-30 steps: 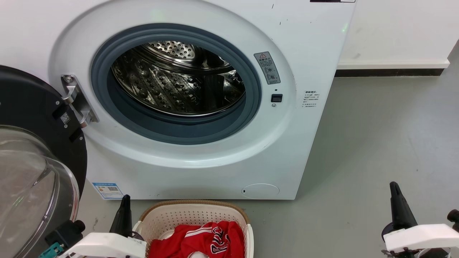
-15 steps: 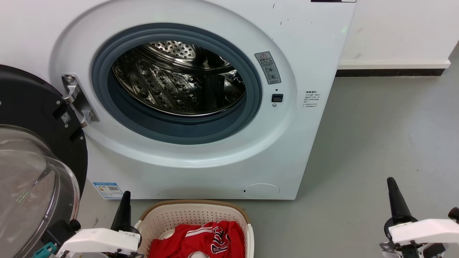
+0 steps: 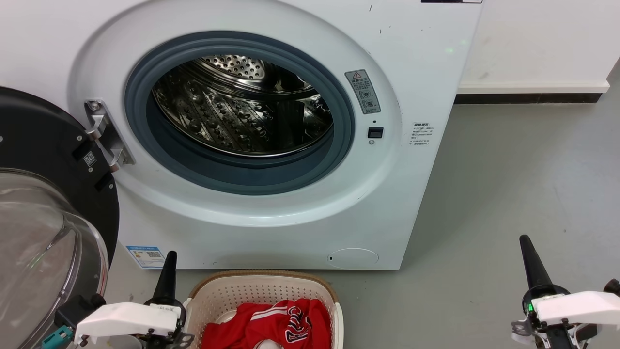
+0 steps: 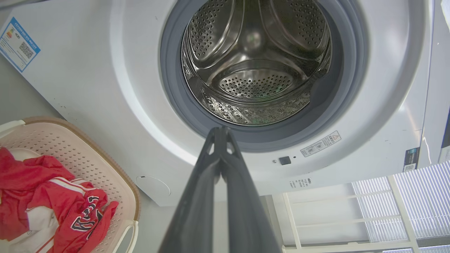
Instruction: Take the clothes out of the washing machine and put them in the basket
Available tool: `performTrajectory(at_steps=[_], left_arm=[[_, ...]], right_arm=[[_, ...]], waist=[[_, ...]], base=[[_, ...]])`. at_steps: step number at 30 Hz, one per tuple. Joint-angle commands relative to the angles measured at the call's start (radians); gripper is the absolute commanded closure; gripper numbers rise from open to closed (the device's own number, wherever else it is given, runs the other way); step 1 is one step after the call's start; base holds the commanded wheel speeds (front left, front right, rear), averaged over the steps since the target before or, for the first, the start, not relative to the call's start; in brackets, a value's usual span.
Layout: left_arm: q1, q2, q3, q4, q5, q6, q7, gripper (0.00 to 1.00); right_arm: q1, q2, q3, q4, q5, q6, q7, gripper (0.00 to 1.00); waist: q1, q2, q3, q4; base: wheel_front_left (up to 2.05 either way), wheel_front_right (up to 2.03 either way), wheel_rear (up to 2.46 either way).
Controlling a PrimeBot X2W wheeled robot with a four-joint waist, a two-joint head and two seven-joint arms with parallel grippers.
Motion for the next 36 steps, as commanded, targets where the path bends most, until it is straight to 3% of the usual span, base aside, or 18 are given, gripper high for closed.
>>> performTrajectory(at_steps=[1, 36], left_arm=[[-0.022, 0.001, 0.006, -0.004, -0.025, -0.008, 0.006, 1.00], [-0.063, -0.008, 0.034, 0.018, -0.333, -0.034, 0.079, 1.00]], right_arm=[[-0.025, -0.005, 0.001, -0.003, 0.027, 0.000, 0.007, 1.00], [-0.062, -0.007, 0.005, 0.022, 0.351, 0.000, 0.080, 1.00]], waist=[[-0.0001, -0.0001, 0.000, 0.000], [-0.0001, -0.0001, 0.001, 0.005]], base=[[0.00, 0.00, 0.00], [0.00, 0.00, 0.00]])
